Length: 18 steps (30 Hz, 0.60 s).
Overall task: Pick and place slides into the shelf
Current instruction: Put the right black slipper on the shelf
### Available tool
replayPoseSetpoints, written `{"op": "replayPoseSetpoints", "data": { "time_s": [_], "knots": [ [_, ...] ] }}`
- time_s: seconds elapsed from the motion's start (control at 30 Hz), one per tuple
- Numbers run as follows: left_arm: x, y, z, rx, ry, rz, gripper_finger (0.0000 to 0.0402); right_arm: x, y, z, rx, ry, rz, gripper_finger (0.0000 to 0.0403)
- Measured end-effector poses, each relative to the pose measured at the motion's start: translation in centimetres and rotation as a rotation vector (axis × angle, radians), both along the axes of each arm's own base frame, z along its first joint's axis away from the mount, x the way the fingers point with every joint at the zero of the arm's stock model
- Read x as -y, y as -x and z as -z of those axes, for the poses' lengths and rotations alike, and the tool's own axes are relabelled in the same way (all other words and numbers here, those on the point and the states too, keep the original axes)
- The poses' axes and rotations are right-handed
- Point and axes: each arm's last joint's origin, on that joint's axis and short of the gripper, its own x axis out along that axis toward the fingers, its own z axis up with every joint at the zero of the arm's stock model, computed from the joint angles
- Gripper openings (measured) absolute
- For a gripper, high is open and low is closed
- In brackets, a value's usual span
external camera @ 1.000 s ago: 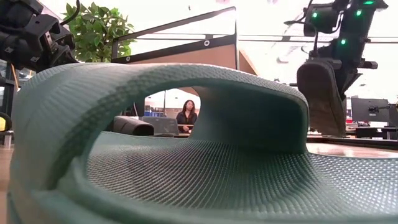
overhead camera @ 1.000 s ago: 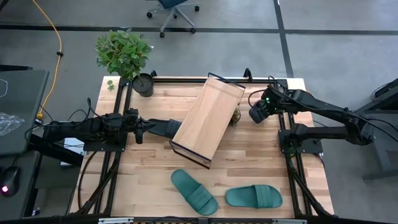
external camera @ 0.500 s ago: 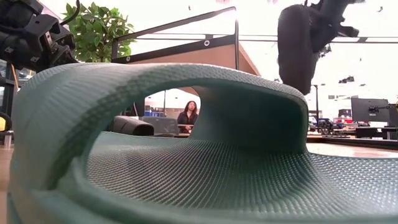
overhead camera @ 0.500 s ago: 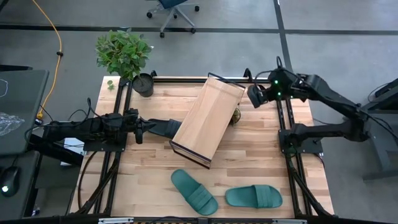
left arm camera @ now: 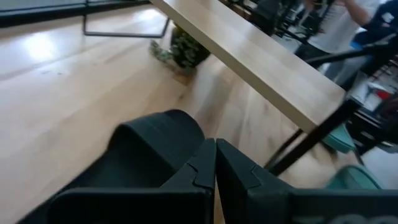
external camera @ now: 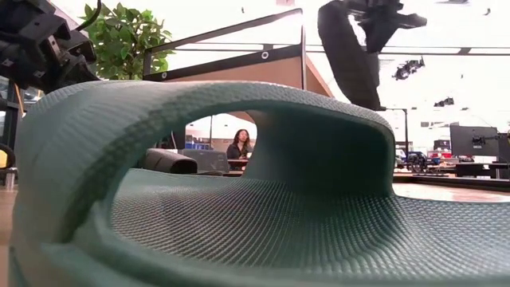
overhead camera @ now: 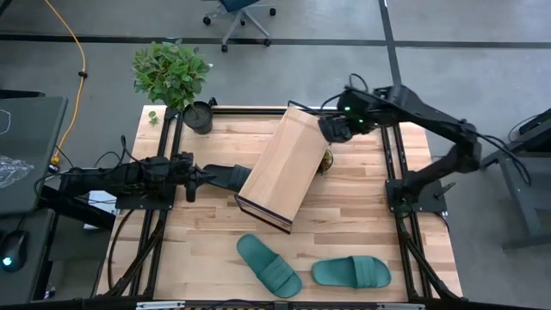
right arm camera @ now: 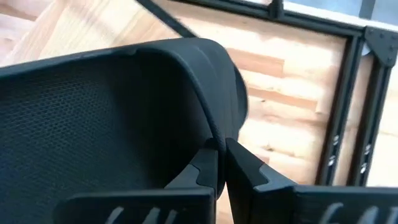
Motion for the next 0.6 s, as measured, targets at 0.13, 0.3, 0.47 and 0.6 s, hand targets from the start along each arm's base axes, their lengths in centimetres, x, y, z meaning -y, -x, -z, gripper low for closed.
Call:
{"op": "replayPoseSetpoints", "data": {
  "time_s": [0.13,0.3,0.47,0.6],
  "knots": [
    [0.0,0.0,0.0,0.001,0.003,0.012,0.0001,-0.2,-2.8,0.0,-0.034,-0.018,0.044,0.0],
    [0.0,0.0,0.0,-0.001,-0.003,0.014,0.0001,0.3,-5.9,0.6,-0.019,-0.042,0.099,0.0],
    [0.1,0.0,0.0,-0.014,-0.054,0.062,0.0001,0.9,-7.7,1.7,-0.029,-0.055,0.153,0.0],
    [0.2,0.0,0.0,-0.019,-0.077,0.106,0.0001,1.1,-8.4,2.3,-0.031,-0.071,0.185,0.0]
  ]
}}
